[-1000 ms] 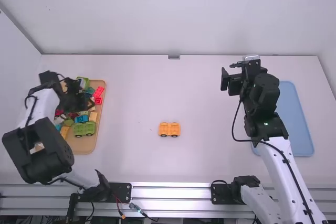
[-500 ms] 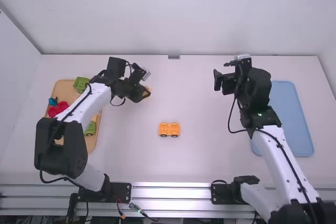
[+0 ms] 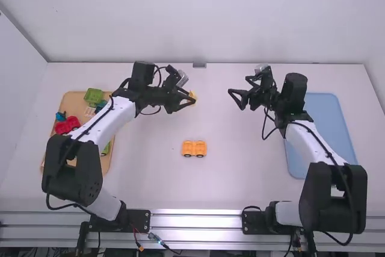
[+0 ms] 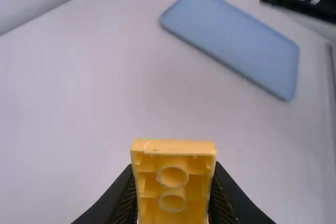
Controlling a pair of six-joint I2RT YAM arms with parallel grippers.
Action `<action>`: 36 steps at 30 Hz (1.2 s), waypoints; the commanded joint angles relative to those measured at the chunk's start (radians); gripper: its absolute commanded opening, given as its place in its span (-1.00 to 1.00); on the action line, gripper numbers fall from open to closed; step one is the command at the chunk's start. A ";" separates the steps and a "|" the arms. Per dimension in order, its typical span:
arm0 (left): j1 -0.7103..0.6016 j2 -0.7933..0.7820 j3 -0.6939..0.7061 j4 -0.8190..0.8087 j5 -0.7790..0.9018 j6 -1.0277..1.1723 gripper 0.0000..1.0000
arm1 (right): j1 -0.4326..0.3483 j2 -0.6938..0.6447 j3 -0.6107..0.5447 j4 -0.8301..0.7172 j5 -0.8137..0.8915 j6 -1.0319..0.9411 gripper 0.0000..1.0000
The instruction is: Assemble lego blocks to make yellow taxi
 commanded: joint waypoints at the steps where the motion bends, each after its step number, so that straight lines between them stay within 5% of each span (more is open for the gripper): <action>1: -0.001 0.011 0.011 0.029 0.163 -0.003 -0.96 | -0.011 0.048 0.032 0.043 -0.321 -0.034 0.98; 8: -0.005 0.011 0.010 0.135 0.206 -0.119 -0.96 | 0.015 0.147 0.032 0.253 -0.604 -0.035 0.98; 20: -0.011 0.011 0.010 0.148 0.356 -0.002 -0.95 | 0.124 0.181 0.033 0.508 -0.575 0.285 0.98; 27: -0.039 0.011 0.010 0.158 0.389 0.017 -0.96 | 0.153 0.186 0.067 0.460 -0.488 0.416 0.96; 36: -0.057 0.011 0.010 0.290 0.378 -0.118 -0.96 | 0.158 0.186 0.068 0.431 -0.528 0.353 0.87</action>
